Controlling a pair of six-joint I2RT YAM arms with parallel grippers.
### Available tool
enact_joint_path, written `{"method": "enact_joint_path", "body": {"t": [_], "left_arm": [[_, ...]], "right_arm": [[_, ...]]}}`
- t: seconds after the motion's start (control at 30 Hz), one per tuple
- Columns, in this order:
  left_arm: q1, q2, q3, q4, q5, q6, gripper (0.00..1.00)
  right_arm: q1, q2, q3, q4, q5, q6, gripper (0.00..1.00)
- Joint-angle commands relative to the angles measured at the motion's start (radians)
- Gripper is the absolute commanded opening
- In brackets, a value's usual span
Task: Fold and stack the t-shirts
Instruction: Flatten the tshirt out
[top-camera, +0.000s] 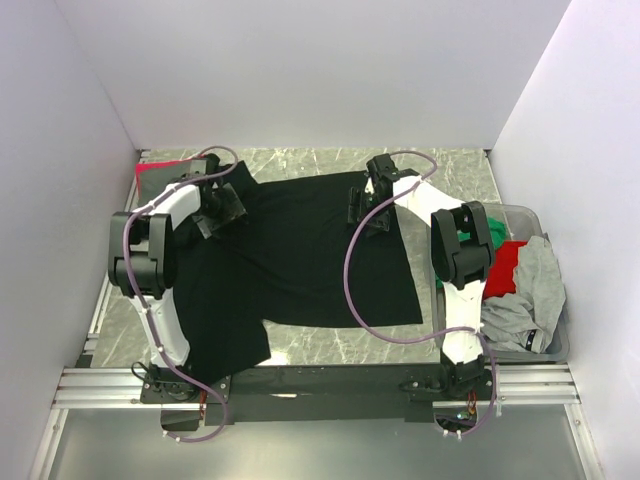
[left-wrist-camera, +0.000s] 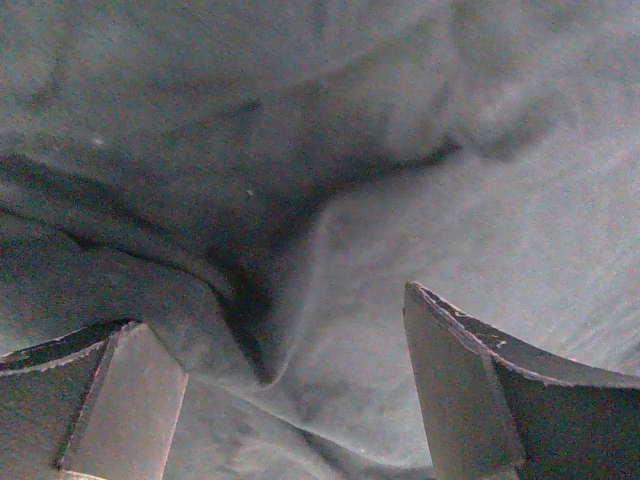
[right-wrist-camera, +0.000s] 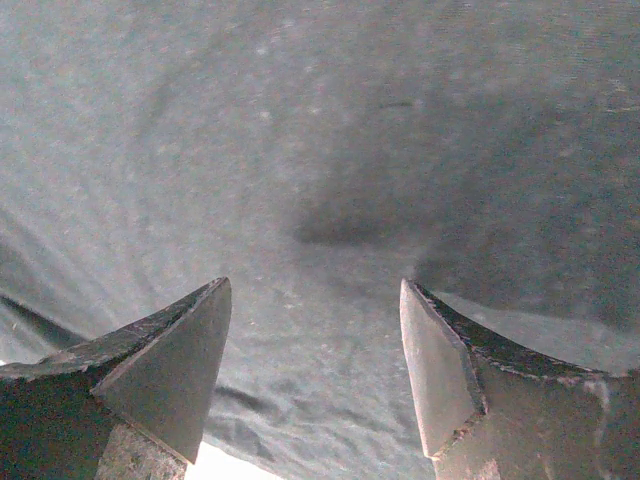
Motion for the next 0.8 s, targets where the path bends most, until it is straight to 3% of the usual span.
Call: {"method": "enact_joint_path", "body": {"t": [0.0, 0.2, 0.43, 0.77], "left_arm": [[-0.025, -0.104, 0.041, 0.024, -0.038, 0.0, 0.86], [-0.042, -0.284, -0.023, -0.013, -0.066, -0.053, 0.86], [-0.042, -0.466, -0.213, -0.105, -0.104, -0.136, 0.86], [-0.033, -0.531, -0.457, -0.105, -0.145, -0.216, 0.88]], "right_arm": [[-0.006, -0.087, 0.02, 0.009, -0.067, -0.043, 0.75], [-0.003, -0.189, -0.057, 0.018, -0.076, -0.072, 0.75], [0.005, -0.258, -0.187, 0.026, -0.082, -0.078, 0.75], [0.01, -0.273, -0.279, 0.036, -0.075, -0.072, 0.74]]}}
